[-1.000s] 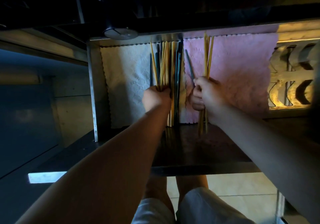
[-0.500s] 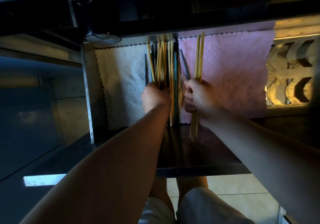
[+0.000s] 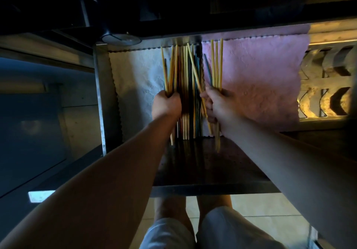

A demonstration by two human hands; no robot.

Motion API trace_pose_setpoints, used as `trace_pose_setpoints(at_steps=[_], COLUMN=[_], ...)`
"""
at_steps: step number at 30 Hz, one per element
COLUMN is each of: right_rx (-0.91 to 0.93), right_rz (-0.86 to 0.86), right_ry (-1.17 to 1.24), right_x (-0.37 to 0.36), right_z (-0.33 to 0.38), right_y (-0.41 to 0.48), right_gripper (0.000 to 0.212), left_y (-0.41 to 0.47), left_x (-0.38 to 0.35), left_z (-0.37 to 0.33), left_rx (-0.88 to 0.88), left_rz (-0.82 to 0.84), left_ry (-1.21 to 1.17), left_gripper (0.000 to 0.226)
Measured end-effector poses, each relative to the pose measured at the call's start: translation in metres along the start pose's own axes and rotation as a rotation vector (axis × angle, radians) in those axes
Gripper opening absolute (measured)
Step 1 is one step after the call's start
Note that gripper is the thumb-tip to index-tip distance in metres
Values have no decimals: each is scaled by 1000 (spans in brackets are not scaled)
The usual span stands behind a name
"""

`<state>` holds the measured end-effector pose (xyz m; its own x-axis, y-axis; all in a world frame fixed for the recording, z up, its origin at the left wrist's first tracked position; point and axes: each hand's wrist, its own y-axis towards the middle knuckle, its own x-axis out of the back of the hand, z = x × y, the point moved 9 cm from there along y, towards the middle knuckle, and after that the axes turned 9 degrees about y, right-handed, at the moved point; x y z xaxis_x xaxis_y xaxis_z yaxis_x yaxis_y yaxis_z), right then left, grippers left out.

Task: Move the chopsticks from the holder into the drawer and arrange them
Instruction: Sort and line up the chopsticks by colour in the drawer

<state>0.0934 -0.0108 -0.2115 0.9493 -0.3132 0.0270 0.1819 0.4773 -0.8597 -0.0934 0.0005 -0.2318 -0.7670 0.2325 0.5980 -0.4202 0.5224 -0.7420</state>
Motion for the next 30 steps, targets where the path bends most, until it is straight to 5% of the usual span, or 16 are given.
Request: trace_pose_setpoints(at_steps=[4, 7, 13, 19, 30], right_rx=[57, 157, 303, 218, 220], right_rz=[-128, -258, -330, -317, -396], right_ry=[-139, -300, -510, -554, -766], right_x=[-5, -6, -21, -30, -53], right_z=[-7, -8, -7, -10, -9], right_y=[17, 25, 16, 20, 23], right_gripper=[26, 44, 35, 24, 75], left_y=[4, 5, 10, 11, 13], left_x=[7, 12, 19, 17, 16], left_z=[10, 19, 28, 32, 47], left_rx=[-46, -55, 28, 32, 93], left_rz=[45, 34, 56, 125, 157], left_ry=[-26, -74, -265, -298, -316], left_gripper=[22, 22, 17, 15, 14])
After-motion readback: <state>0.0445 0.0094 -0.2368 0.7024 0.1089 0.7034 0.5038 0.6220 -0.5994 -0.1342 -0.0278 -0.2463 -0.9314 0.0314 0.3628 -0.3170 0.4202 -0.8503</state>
